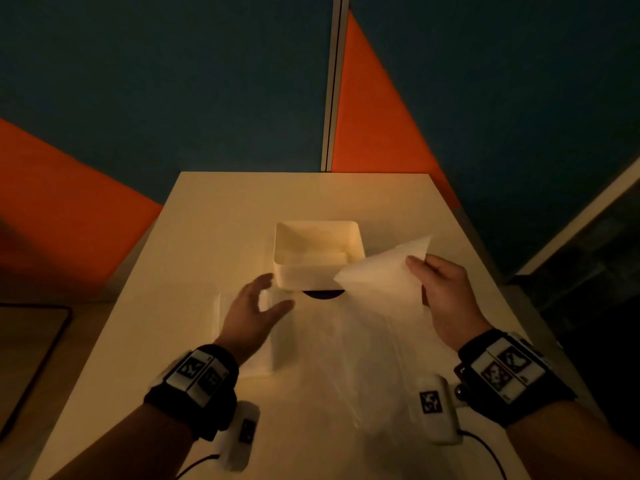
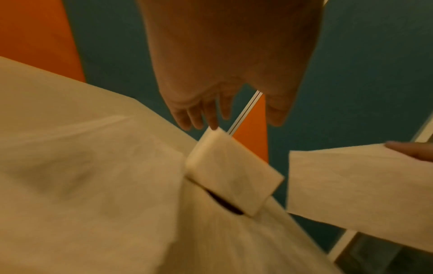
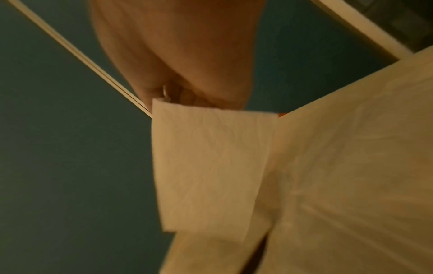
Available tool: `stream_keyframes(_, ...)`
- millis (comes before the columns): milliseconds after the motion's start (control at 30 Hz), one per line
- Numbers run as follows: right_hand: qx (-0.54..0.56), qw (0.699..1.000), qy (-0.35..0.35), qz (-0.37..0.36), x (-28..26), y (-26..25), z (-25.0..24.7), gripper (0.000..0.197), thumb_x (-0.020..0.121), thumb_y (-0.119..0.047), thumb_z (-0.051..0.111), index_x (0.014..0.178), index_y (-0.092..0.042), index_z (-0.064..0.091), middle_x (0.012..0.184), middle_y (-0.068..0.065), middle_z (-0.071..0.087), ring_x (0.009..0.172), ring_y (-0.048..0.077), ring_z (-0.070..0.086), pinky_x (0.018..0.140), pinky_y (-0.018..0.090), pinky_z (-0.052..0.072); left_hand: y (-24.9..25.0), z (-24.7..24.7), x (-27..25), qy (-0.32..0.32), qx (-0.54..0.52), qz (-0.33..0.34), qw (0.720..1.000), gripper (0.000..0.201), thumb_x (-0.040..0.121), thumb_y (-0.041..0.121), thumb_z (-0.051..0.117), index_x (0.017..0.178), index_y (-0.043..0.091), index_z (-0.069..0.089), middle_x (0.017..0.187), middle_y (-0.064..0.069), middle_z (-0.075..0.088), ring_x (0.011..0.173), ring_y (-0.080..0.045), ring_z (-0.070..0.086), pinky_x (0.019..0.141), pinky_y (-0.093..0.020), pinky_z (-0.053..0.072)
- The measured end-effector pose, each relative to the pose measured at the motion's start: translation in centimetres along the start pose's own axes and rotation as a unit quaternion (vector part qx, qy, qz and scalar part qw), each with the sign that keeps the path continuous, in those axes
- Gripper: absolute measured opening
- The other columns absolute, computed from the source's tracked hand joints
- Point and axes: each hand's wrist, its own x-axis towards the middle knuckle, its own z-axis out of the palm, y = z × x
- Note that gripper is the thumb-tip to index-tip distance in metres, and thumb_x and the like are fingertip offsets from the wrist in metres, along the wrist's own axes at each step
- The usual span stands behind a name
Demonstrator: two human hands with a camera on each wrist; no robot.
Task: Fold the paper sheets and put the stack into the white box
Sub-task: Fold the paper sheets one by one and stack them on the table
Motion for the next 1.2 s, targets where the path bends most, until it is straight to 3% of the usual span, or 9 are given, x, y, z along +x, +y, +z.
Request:
stream_keyframes(100, 0.056, 0.997, -0.049, 0.036, -0.9, -1.7, 0.5, 0.019, 0.092, -0.015, 0.057, 0.099, -0.001, 0.068, 0.101, 0.02, 0.068, 0.094, 0.028, 0.063, 0.084, 0.04, 0.052, 3.0, 0.5, -0.9, -0.091, -0.152, 0.042, 0.983, 0.073, 0.06, 0.052, 0.073, 0.126, 0.051, 0.04, 0.124, 0.016, 0.051, 0.121, -0.006, 0.047, 0.101, -0.029, 0.039)
stream_keyframes(200, 0.09, 0.991, -0.08, 0.056, -1.6, -2.5, 1.0, 0.02, 0.092, -0.013, 0.056, 0.103, -0.002, 0.068, 0.1, 0.014, 0.07, 0.091, 0.023, 0.066, 0.08, 0.036, 0.054, 4.8, 0.8, -1.5, -0.122, -0.146, 0.166, 0.968, 0.085, 0.061, 0.046, 0.076, 0.129, 0.061, 0.028, 0.126, 0.015, 0.05, 0.12, 0.005, 0.045, 0.098, -0.018, 0.041)
stream_keyframes(367, 0.101, 0.988, -0.081, 0.08, -2.1, -2.4, 1.1, 0.019, 0.091, -0.016, 0.057, 0.096, -0.002, 0.069, 0.086, 0.011, 0.072, 0.076, 0.022, 0.068, 0.069, 0.034, 0.055, 6.1, 1.1, -1.7, -0.089, -0.145, 0.223, 0.96, 0.049, 0.06, 0.035, 0.085, 0.104, 0.04, 0.065, 0.107, 0.007, 0.061, 0.092, -0.006, 0.06, 0.082, -0.023, 0.05)
stream_keyframes(567, 0.103, 0.986, -0.078, 0.102, -2.4, -2.4, 1.0, 0.028, 0.09, -0.02, 0.058, 0.105, 0.002, 0.066, 0.098, 0.016, 0.071, 0.082, 0.025, 0.067, 0.072, 0.034, 0.055, 5.9, 1.2, -2.2, -0.066, -0.102, 0.25, 0.96, 0.038, 0.063, 0.022, 0.083, 0.099, 0.029, 0.072, 0.109, 0.01, 0.064, 0.101, 0.004, 0.057, 0.08, -0.005, 0.04)
stream_keyframes(900, 0.136, 0.974, -0.111, 0.146, -2.9, -2.9, 1.2, 0.024, 0.093, -0.025, 0.055, 0.082, -0.01, 0.071, 0.079, 0.009, 0.07, 0.067, 0.017, 0.067, 0.067, 0.031, 0.052, 5.8, 1.7, -2.6, -0.036, -0.118, 0.258, 0.958, 0.009, 0.078, 0.023, 0.072, 0.086, 0.022, 0.076, 0.087, 0.009, 0.072, 0.08, -0.006, 0.066, 0.074, -0.022, 0.052)
stream_keyframes(1000, -0.009, 0.993, -0.109, 0.053, -2.9, -2.6, 0.8, 0.019, 0.092, -0.021, 0.056, 0.108, -0.012, 0.062, 0.102, -0.002, 0.064, 0.083, -0.003, 0.063, 0.071, 0.018, 0.049, 5.9, 1.3, -2.8, -0.061, -0.146, 0.189, 0.969, 0.009, 0.08, 0.016, 0.071, 0.079, 0.024, 0.075, 0.082, 0.011, 0.073, 0.075, -0.002, 0.065, 0.07, -0.019, 0.05)
stream_keyframes(1067, -0.09, 0.989, -0.118, -0.015, -2.7, -2.0, 0.7, 0.047, 0.081, -0.02, 0.069, 0.124, -0.027, 0.05, 0.122, -0.013, 0.049, 0.103, -0.005, 0.05, 0.076, 0.017, 0.044, 6.1, 0.9, -2.9, -0.098, -0.124, 0.178, 0.971, 0.01, 0.082, 0.014, 0.069, 0.08, 0.022, 0.075, 0.079, 0.014, 0.072, 0.075, 0.003, 0.064, 0.069, -0.013, 0.048)
stream_keyframes(1133, -0.234, 0.95, -0.178, -0.105, -2.4, -1.6, 0.5, 0.072, 0.065, -0.025, 0.083, 0.124, -0.041, 0.046, 0.129, -0.023, 0.035, 0.116, -0.009, 0.037, 0.094, 0.02, 0.039, 6.2, 0.6, -2.9, -0.14, -0.068, 0.194, 0.969, 0.008, 0.083, 0.012, 0.069, 0.085, 0.016, 0.076, 0.083, 0.021, 0.07, 0.081, 0.012, 0.062, 0.07, -0.006, 0.043)
stream_keyframes(1200, -0.376, 0.88, -0.241, -0.163, -2.1, -1.2, 0.6, 0.074, 0.056, -0.032, 0.087, 0.119, -0.045, 0.05, 0.129, -0.027, 0.035, 0.124, -0.005, 0.032, 0.103, 0.025, 0.031, 6.4, 0.5, -2.9, -0.171, -0.025, 0.207, 0.963, 0.007, 0.082, 0.011, 0.069, 0.085, 0.012, 0.076, 0.084, 0.026, 0.064, 0.082, 0.021, 0.057, 0.069, -0.001, 0.039)
